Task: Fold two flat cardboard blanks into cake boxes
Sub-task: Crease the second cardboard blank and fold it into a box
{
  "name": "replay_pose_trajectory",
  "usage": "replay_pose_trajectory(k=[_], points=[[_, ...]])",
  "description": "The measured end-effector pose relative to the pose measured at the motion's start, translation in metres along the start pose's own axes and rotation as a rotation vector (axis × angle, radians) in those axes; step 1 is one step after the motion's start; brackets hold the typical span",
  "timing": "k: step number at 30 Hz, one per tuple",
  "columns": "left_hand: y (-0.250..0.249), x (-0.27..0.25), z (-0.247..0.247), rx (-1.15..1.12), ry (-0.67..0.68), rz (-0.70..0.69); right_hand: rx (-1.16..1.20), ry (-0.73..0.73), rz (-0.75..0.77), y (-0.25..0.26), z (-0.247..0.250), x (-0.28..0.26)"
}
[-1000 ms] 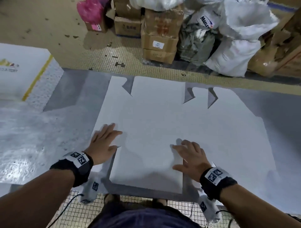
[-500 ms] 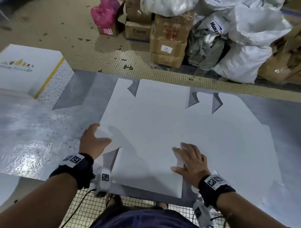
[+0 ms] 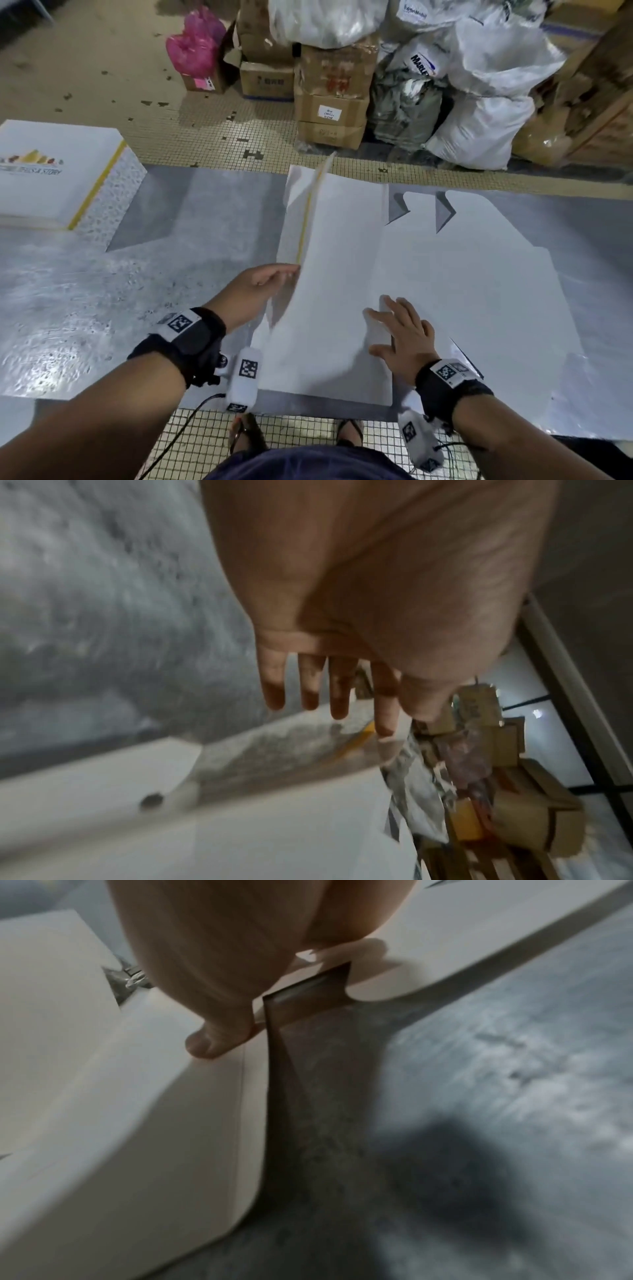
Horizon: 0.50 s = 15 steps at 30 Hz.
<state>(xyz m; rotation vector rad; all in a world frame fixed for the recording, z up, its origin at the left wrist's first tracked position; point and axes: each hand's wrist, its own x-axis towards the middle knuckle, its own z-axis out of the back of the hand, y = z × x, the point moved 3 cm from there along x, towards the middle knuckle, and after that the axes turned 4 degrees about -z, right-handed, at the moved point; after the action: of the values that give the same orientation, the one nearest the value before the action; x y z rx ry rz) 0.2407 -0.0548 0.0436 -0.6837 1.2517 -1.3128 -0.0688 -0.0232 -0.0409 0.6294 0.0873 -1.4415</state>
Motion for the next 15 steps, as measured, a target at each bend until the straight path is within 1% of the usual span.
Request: replay_pose_trajectory(k=[2, 5, 7, 8, 9, 10, 12, 15], points=[[0.016, 0.012, -0.015, 0.159, 0.074, -0.024, 0.005, 0.0, -0.007, 0.001, 0.0, -0.001], [0.042, 0.018, -0.029, 0.502, 0.269, 0.019, -0.005, -0.005, -0.011, 0.002, 0.001, -0.002], [0.052, 0.017, -0.033, 0.655, 0.372, 0.004, -0.009, -0.003, -0.017, 0.003, 0.002, -0.003], [0.055, 0.019, -0.032, 0.707, 0.382, -0.023, -0.01, 0.001, -0.019, 0.003, 0.003, -0.002], [0.056, 0.021, -0.029, 0.736, 0.36, -0.04, -0.011, 0.007, -0.02, 0.004, 0.004, -0.002], [0.056, 0.024, -0.025, 0.748, 0.309, -0.04, -0.011, 0.015, -0.02, 0.005, 0.005, -0.002], [0.055, 0.028, -0.019, 0.797, 0.209, -0.015, -0.021, 0.031, -0.021, 0.007, 0.006, -0.001], [0.055, 0.028, -0.017, 0.864, 0.162, 0.029, -0.049, 0.062, -0.025, 0.015, 0.011, -0.001]])
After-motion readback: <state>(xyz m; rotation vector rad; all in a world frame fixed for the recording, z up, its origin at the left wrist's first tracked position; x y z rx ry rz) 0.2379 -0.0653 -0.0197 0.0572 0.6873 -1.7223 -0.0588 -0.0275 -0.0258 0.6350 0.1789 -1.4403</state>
